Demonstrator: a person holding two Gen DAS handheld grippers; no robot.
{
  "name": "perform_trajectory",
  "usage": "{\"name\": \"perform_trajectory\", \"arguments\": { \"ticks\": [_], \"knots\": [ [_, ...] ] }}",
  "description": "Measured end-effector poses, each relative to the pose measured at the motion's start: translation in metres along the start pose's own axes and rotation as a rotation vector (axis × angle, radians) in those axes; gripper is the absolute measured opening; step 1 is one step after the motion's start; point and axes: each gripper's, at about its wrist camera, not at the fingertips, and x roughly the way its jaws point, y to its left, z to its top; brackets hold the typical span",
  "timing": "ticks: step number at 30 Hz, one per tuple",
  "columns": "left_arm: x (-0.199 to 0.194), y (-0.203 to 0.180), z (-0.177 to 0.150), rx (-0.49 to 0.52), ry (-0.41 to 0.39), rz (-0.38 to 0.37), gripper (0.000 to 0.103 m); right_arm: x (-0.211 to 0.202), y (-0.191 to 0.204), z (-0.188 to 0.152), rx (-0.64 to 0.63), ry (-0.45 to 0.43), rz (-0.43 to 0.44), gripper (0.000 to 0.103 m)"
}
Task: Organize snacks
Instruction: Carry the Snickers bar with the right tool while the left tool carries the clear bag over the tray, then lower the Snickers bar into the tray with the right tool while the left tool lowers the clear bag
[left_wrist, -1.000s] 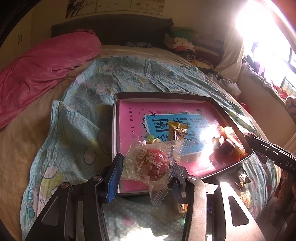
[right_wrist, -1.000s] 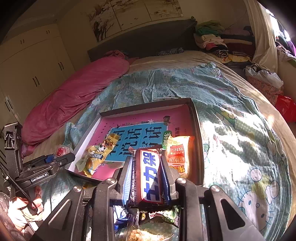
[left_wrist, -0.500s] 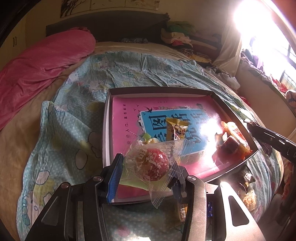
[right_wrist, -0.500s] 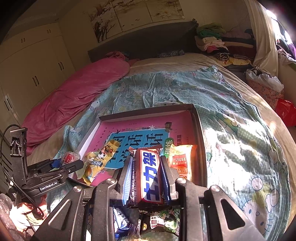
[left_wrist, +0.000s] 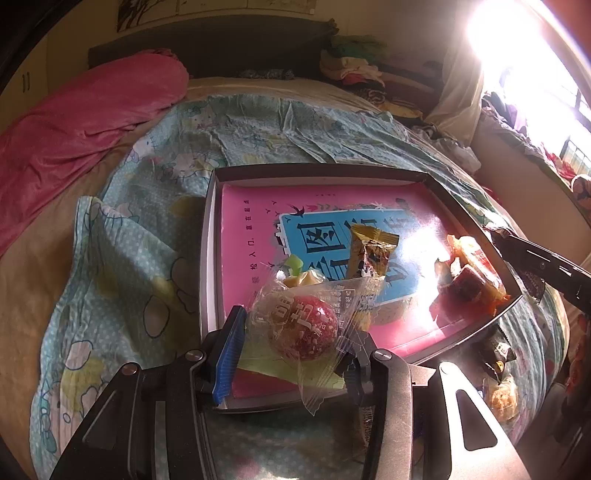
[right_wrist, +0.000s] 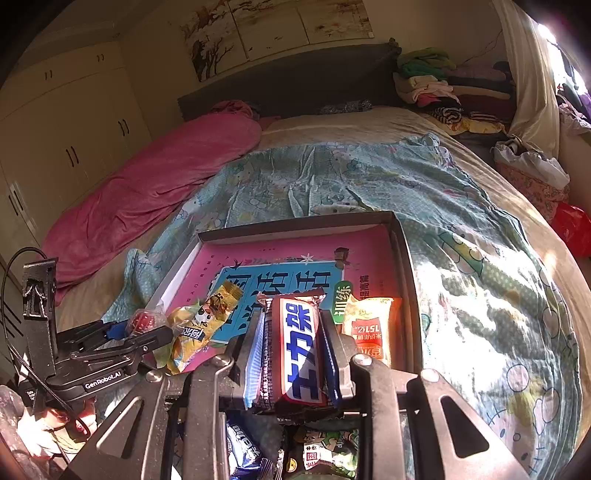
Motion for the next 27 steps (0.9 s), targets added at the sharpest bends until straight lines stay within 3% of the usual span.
{"name": "perform_trajectory", "arguments": {
  "ticks": [27],
  "knots": [
    [0.012, -0.004, -0.007, 0.021, 0.044, 0.01, 0.049, 0.06, 0.026, -0.01, -0.082, 0.097, -0.009, 0.029]
  ]
}}
